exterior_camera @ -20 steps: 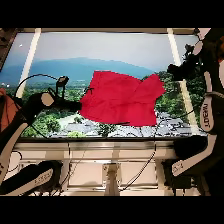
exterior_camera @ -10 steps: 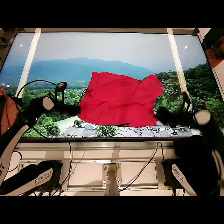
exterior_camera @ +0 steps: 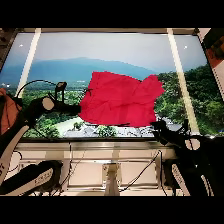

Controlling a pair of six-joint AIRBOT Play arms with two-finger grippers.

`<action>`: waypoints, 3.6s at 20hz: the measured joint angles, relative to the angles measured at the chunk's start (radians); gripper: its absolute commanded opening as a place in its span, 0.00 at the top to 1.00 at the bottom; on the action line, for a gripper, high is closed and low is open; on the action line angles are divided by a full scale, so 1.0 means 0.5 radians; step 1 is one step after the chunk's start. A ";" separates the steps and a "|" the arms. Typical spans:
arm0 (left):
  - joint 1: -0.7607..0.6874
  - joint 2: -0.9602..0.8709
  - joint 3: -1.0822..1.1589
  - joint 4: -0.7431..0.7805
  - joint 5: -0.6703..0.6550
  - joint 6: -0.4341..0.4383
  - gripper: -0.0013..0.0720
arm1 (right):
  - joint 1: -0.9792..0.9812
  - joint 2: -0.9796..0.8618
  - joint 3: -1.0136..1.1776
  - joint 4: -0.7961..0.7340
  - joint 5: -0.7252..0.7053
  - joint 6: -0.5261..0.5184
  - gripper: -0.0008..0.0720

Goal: Fold the clothes and pants, and hang the long-sleeved shirts on hangers.

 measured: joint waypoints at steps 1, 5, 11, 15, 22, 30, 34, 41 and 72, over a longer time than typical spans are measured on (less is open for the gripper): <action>0.000 0.000 0.000 -0.005 0.001 0.000 0.96 | 0.000 -0.043 -0.009 0.005 -0.031 0.027 0.27; 0.000 0.000 0.000 -0.043 0.012 -0.001 0.96 | 0.000 -0.248 -0.003 0.047 -0.166 0.071 0.30; 0.000 0.000 0.000 -0.110 0.064 -0.001 0.96 | 0.001 -0.578 0.142 0.036 -0.307 -0.015 0.57; -0.003 0.000 0.000 -0.174 0.119 -0.001 0.96 | 0.002 -0.786 0.282 0.000 -0.391 -0.124 0.98; -0.005 -0.002 0.281 -0.423 0.552 0.015 0.96 | 0.001 -0.913 0.986 -0.034 -0.700 -0.257 0.99; -0.069 -0.152 1.197 -0.467 1.069 0.060 0.96 | 0.008 -1.439 2.403 -0.158 -0.753 -0.327 0.99; -0.130 -0.246 1.466 -0.467 1.080 0.108 0.96 | 0.016 -1.586 2.929 -0.204 -0.592 -0.380 0.99; -0.153 -0.243 1.494 -0.271 0.312 0.289 0.96 | -0.006 -1.551 3.159 -0.708 0.253 -0.406 0.99; -0.305 0.687 -0.162 0.173 0.414 -0.752 0.96 | 0.272 -1.935 2.892 -0.929 0.165 -0.530 0.99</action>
